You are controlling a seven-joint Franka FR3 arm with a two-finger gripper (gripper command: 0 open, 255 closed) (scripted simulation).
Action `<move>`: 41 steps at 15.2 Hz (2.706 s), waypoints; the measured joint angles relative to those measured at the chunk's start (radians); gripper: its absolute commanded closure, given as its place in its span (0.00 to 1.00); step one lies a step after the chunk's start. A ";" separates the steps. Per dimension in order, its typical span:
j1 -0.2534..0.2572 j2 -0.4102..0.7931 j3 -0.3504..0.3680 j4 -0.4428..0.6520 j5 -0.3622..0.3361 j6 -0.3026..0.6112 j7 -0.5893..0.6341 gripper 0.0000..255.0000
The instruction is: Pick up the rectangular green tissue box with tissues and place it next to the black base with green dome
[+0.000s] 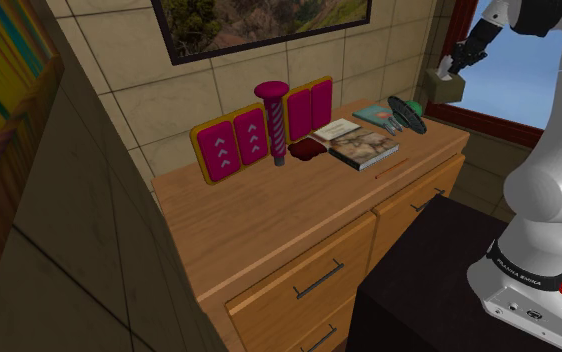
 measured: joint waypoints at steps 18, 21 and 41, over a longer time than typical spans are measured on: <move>0.007 0.055 0.024 -0.161 0.060 0.181 -0.105 1.00; 0.006 0.068 0.029 -0.173 0.071 0.201 -0.118 1.00; -0.015 0.033 0.006 -0.118 0.036 0.115 -0.098 0.00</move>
